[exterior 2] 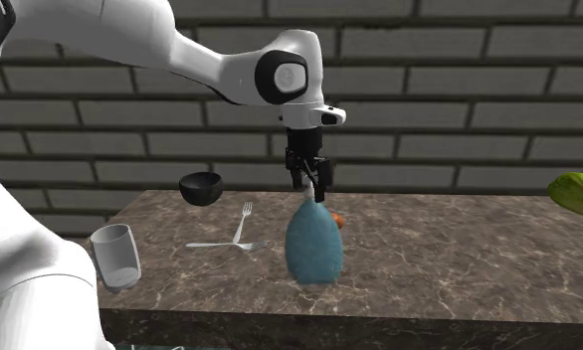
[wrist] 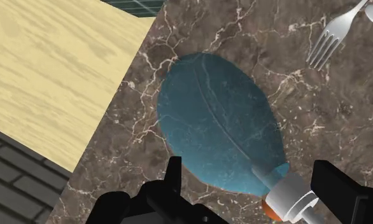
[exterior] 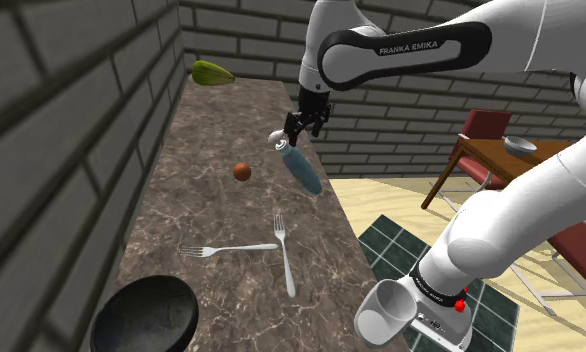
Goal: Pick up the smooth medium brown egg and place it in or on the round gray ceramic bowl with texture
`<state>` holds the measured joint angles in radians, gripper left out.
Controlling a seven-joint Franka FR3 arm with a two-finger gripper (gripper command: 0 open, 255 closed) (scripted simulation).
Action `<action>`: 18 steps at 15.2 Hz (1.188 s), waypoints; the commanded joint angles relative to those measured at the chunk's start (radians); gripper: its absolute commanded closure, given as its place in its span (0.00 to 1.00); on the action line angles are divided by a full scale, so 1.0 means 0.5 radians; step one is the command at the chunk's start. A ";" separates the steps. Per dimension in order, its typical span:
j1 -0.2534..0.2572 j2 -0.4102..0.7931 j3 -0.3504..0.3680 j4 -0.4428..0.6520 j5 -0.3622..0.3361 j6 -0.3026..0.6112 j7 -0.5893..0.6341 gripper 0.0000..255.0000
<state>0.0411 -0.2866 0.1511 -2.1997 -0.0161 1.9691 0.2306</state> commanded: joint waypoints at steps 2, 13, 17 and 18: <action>0.012 0.205 0.055 0.085 -0.036 0.106 0.095 0.00; 0.107 1.050 0.143 0.669 -0.282 0.292 0.423 0.00; 0.167 1.325 0.133 0.923 -0.357 0.288 0.501 0.00; 0.167 1.337 0.130 0.912 -0.361 0.311 0.504 0.00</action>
<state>0.1212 0.3670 0.2169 -1.7541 -0.1924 2.1207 0.4773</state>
